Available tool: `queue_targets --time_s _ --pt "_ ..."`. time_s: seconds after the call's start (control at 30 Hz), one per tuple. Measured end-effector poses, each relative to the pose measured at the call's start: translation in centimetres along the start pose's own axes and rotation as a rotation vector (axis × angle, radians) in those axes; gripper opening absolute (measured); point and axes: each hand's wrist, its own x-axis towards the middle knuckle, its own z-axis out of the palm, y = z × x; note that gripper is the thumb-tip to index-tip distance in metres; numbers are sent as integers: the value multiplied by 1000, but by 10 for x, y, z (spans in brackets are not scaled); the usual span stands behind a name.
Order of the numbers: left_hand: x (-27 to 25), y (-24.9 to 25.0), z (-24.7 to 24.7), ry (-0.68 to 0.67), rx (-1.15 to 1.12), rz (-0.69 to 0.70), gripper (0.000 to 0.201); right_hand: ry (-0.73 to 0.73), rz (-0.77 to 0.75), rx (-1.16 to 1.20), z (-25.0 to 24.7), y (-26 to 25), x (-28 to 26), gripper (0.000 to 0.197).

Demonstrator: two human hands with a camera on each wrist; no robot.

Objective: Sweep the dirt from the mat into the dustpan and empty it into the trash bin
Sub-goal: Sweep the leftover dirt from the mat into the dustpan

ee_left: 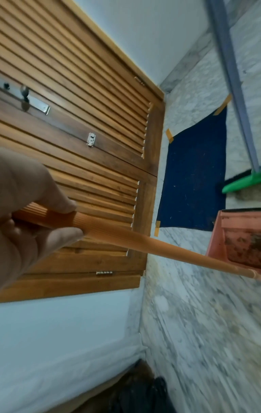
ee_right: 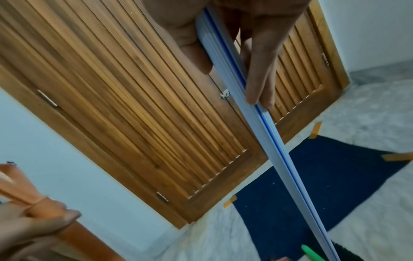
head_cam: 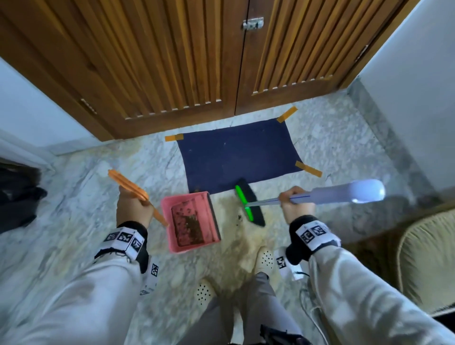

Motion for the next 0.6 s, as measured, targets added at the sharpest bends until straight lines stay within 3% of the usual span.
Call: queue_targets --time_s 0.1,0.2,0.33,0.47,0.6 --pt "6 -8 -7 -31 -4 12 31 -10 -66 148 33 -16 -22 25" --pt "10 -14 -12 -39 -40 -22 31 64 -83 237 32 -32 -26 31" --pt "17 -23 -20 -39 -77 -59 35 230 -84 305 -8 -48 -17 29" --pt "22 -32 -39 -36 -102 -61 37 364 6 348 -64 -60 -13 6" --pt "27 -41 -64 -18 -108 -41 35 526 10 425 -102 -67 -14 16"
